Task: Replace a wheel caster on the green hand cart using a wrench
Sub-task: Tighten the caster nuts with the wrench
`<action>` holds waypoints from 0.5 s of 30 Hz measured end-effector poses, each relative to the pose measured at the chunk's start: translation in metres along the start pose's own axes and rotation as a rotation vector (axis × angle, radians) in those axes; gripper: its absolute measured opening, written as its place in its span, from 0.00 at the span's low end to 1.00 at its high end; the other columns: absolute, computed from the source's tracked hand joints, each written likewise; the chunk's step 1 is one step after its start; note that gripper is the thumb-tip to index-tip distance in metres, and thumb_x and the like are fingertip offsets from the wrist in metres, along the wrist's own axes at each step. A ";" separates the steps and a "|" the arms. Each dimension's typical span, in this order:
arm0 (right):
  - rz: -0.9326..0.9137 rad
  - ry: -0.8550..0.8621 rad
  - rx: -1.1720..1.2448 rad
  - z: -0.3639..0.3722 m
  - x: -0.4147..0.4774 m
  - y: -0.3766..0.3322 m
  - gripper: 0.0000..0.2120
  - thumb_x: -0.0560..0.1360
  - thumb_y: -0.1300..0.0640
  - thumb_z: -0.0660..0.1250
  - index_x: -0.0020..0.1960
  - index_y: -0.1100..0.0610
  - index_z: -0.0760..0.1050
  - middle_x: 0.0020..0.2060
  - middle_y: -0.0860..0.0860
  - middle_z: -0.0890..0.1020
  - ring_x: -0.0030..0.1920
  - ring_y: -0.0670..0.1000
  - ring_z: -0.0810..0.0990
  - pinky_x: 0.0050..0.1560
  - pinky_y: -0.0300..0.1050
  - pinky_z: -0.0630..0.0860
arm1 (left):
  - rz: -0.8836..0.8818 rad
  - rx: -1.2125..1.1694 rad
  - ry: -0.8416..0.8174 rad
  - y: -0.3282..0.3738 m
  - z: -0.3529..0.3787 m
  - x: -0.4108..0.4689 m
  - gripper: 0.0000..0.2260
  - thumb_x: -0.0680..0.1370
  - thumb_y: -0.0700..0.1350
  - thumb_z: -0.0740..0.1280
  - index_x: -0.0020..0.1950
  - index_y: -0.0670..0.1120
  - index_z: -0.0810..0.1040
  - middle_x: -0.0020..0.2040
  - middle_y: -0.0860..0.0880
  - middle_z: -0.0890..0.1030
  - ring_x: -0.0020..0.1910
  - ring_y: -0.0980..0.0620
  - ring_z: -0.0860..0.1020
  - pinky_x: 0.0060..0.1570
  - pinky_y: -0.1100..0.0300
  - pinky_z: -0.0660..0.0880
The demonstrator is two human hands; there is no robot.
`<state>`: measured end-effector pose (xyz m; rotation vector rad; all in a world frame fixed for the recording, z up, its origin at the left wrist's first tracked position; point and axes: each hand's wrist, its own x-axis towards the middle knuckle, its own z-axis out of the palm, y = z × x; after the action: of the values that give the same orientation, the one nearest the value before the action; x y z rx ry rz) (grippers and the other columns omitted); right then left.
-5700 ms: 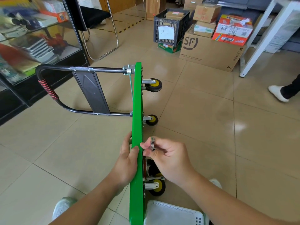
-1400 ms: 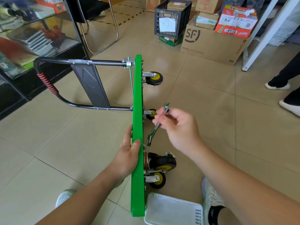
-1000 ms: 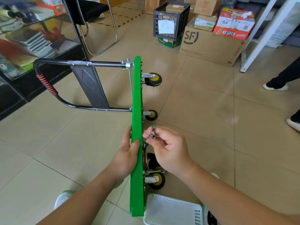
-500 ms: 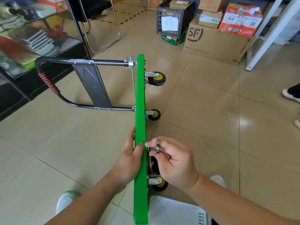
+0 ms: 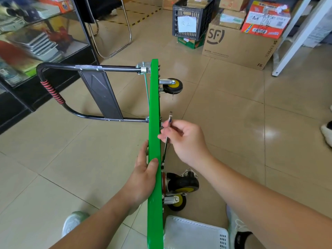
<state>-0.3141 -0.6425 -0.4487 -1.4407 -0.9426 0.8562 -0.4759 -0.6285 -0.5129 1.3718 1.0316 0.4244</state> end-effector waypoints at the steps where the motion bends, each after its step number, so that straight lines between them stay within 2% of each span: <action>1: 0.032 0.008 0.035 -0.002 0.004 -0.002 0.07 0.80 0.65 0.66 0.49 0.56 0.81 0.40 0.51 0.85 0.41 0.48 0.87 0.48 0.42 0.83 | -0.001 0.006 -0.001 0.000 0.000 0.001 0.24 0.86 0.54 0.54 0.77 0.74 0.50 0.73 0.57 0.70 0.54 0.44 0.82 0.56 0.40 0.81; 5: 0.028 0.041 0.120 -0.014 0.002 -0.008 0.09 0.82 0.62 0.63 0.47 0.54 0.79 0.38 0.50 0.82 0.37 0.50 0.84 0.50 0.52 0.83 | -0.019 0.040 -0.006 0.001 -0.001 0.000 0.24 0.87 0.53 0.53 0.77 0.75 0.47 0.75 0.58 0.66 0.55 0.46 0.82 0.56 0.43 0.81; 7: 0.034 0.007 0.114 -0.020 -0.003 -0.012 0.07 0.82 0.62 0.64 0.48 0.55 0.79 0.38 0.50 0.82 0.39 0.51 0.84 0.52 0.54 0.83 | -0.028 0.041 -0.008 0.005 0.000 -0.003 0.24 0.87 0.53 0.53 0.77 0.74 0.47 0.72 0.56 0.68 0.54 0.43 0.82 0.54 0.42 0.82; 11: -0.003 -0.009 0.086 -0.021 -0.016 -0.022 0.06 0.80 0.67 0.65 0.51 0.58 0.78 0.43 0.56 0.85 0.45 0.50 0.87 0.55 0.45 0.81 | -0.029 0.050 0.001 0.013 0.001 -0.007 0.24 0.88 0.51 0.52 0.78 0.72 0.48 0.66 0.52 0.75 0.54 0.39 0.81 0.56 0.40 0.81; 15: -0.155 -0.022 0.035 -0.012 -0.045 -0.015 0.05 0.77 0.66 0.70 0.49 0.58 0.81 0.47 0.54 0.86 0.52 0.49 0.86 0.57 0.41 0.80 | -0.028 0.043 0.011 0.012 0.000 -0.008 0.24 0.87 0.52 0.53 0.78 0.71 0.49 0.67 0.52 0.75 0.54 0.41 0.82 0.57 0.40 0.80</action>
<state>-0.3227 -0.6886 -0.4333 -1.3123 -1.0372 0.7715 -0.4762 -0.6324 -0.4987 1.3927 1.0733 0.3918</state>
